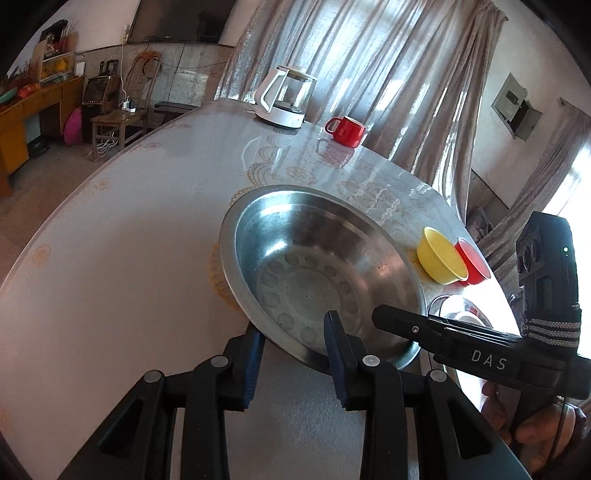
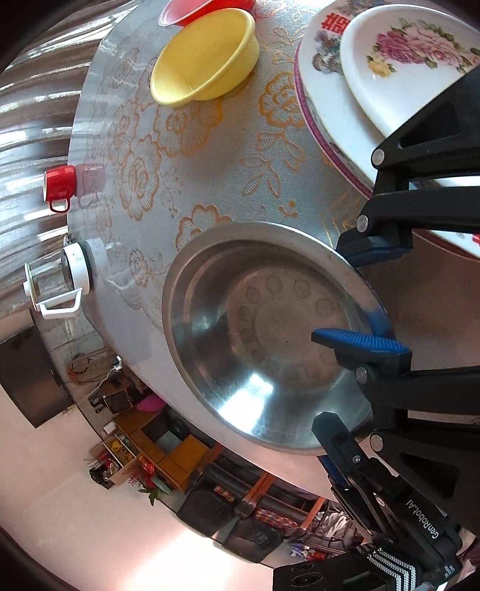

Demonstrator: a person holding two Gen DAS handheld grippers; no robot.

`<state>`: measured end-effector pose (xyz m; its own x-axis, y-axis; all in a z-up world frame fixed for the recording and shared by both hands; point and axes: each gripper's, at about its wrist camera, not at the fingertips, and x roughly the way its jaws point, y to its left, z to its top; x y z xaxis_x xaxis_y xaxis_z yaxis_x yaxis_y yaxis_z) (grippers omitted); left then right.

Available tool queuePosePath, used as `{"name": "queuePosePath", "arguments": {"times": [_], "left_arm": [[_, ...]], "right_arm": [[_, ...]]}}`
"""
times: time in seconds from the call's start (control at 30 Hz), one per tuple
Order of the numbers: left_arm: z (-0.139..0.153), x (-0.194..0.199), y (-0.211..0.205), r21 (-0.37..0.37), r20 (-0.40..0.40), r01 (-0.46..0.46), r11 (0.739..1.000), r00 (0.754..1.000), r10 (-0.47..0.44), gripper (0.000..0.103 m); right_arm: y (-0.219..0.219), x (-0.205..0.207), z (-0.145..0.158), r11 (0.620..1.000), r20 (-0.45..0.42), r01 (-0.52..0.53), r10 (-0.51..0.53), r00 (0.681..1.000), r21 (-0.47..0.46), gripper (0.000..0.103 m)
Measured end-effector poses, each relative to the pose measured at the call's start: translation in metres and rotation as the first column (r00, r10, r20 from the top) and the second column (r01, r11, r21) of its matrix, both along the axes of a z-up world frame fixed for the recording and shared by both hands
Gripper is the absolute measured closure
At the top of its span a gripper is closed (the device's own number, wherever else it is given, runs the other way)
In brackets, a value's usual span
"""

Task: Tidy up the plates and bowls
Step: 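Slide the steel basin across the table with the right gripper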

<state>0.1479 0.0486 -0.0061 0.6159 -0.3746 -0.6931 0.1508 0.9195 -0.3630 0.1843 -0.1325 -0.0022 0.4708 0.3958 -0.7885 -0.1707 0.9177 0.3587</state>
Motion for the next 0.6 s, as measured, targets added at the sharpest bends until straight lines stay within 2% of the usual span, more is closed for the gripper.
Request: {"name": "queuePosePath", "arguments": {"times": [0.33,0.6], "left_arm": [[-0.006,-0.032,0.022,-0.006,-0.009,-0.027,1.000,1.000,0.027,0.069],[0.001,-0.046,0.026,0.080,0.036,-0.051,0.995,0.998,0.049,0.063]], "right_arm": [[0.026,-0.028,-0.005,0.999,-0.001,-0.052,0.052,0.999,-0.001,0.071],[0.024,-0.042,0.000,0.999,0.024,-0.039,0.039,0.999,0.011,0.069]]}}
